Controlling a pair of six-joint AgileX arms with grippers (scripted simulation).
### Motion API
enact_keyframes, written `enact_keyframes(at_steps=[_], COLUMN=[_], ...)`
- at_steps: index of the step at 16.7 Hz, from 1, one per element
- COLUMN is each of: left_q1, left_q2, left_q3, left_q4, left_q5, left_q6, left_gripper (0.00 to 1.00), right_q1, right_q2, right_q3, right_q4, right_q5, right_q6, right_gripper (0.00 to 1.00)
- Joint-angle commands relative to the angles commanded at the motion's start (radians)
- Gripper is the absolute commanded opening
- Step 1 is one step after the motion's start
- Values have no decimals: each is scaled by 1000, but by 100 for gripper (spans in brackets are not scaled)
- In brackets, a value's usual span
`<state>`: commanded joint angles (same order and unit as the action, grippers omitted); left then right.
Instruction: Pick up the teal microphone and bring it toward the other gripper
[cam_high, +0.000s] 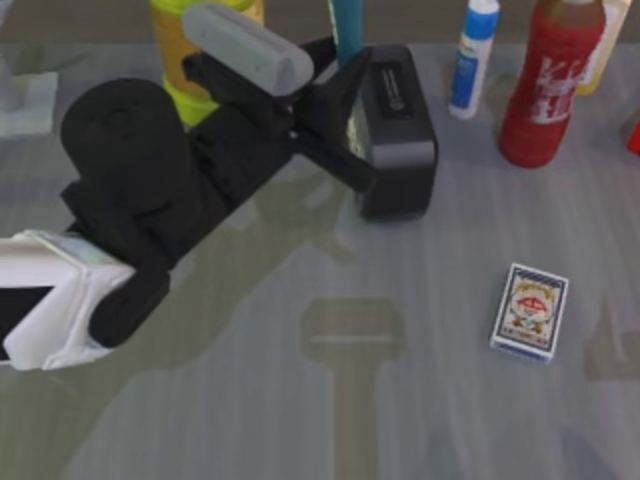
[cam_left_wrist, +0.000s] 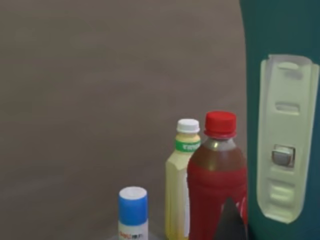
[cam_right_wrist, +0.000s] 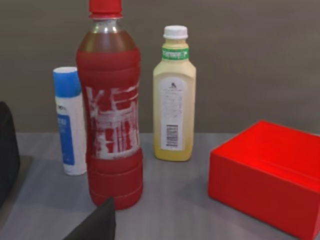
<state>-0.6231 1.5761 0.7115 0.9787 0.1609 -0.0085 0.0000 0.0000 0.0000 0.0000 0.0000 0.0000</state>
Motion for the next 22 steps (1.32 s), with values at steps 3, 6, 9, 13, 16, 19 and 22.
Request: enact_keyframes(at_steps=[3,6,9,13,16,19,22], left_q1=[-1,-1,-1,-1,-1,-1,-1], left_q2=[0,0,0,0,0,0,0], left_q3=[-1,-1,-1,-1,-1,-1,-1], left_q4=[0,0,0,0,0,0,0], left_q5=[0,0,0,0,0,0,0], left_q6=[0,0,0,0,0,0,0], left_gripper=[0,0,0,0,0,0,0], right_q1=[0,14,57,141,211,277,332], right_q2=[0,34,163,473,738,965,1152], right_q3=[0,28,123,303,449,587,704], right_q4=[0,17,71,175,257,335,403], right_q5=[0,-23,-98,-243,-365,-479,-573], right_q6=[0,-2,-11,-27,-39,-50,-60], right_gripper=[100,100,100,100,100,100,100])
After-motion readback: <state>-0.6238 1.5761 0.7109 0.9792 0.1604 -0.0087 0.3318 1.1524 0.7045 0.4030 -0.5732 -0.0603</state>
